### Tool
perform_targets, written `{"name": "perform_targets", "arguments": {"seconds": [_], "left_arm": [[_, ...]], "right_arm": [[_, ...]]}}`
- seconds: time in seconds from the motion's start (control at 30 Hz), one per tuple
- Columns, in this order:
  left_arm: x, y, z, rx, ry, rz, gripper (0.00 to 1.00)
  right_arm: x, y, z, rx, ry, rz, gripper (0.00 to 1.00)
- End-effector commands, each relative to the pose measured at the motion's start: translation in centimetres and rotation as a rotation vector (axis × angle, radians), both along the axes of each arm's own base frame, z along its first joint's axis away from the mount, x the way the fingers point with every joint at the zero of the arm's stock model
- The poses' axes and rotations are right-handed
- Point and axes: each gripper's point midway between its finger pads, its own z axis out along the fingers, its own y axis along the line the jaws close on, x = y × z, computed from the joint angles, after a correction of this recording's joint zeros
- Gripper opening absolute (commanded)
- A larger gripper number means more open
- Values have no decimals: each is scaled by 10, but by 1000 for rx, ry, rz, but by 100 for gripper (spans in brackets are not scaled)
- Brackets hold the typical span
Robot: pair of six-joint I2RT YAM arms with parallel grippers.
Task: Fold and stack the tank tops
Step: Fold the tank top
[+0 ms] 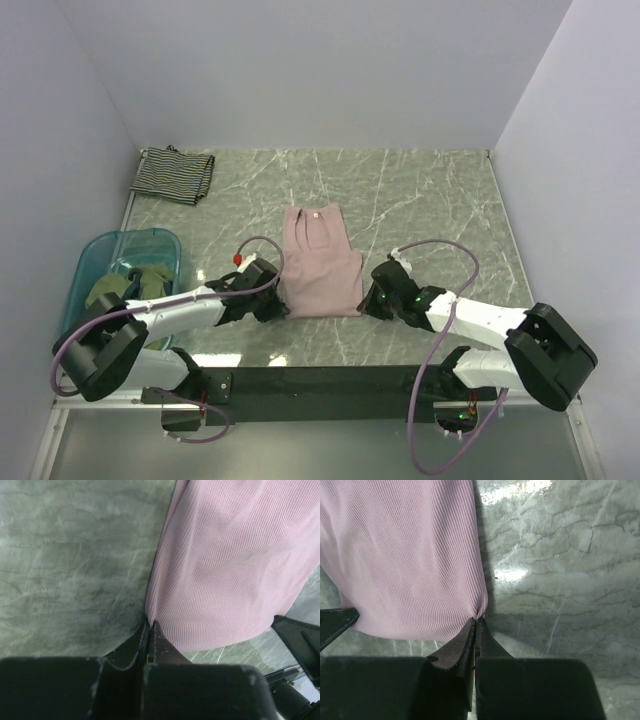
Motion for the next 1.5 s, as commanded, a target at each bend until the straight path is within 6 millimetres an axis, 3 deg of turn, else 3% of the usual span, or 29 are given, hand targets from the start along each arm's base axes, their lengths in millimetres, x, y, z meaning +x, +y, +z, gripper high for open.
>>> {"name": "perform_targets", "arguments": {"seconds": [0.0,0.17,0.3,0.4,0.47,0.6,0.67,0.77,0.87,0.97,1.1,1.17,1.27,1.37,1.4,1.47], "left_arm": [[-7,4,0,56,7,-46,1],[-24,4,6,63,31,-89,1],[-53,7,6,59,87,-132,1],[-75,4,19,54,91,-180,1],[-91,3,28,60,96,-222,1],[-106,-3,59,32,75,-252,1],[-112,-2,73,14,62,-263,1],[-100,-1,101,5,-12,-233,1],[-71,-12,146,-19,-123,-205,1],[-35,-16,161,-19,-184,-183,1],[18,-13,167,-35,-239,-147,1],[46,-11,179,-60,-282,-105,1],[77,-9,178,-68,-297,-73,1],[107,-10,167,-92,-287,-42,1],[116,-11,152,-77,-260,-37,1],[139,-11,150,-87,-269,-12,1]], "right_arm": [[7,2,15,-32,-42,18,0],[-5,4,37,-23,-59,75,0],[-36,4,45,-16,-22,130,0],[-63,7,52,-1,-7,168,0],[-80,15,67,46,-20,197,0],[-101,12,89,46,-37,212,0],[-101,13,106,63,-71,199,0],[-93,8,124,42,-114,178,0],[-74,9,146,0,-183,157,0],[-50,14,161,-38,-216,150,0],[-9,18,169,-29,-262,135,0],[18,16,166,-58,-263,113,0],[47,24,163,-35,-252,129,0],[76,29,149,-23,-207,144,0],[82,32,145,-19,-196,153,0],[106,34,136,-21,-176,149,0]]}}
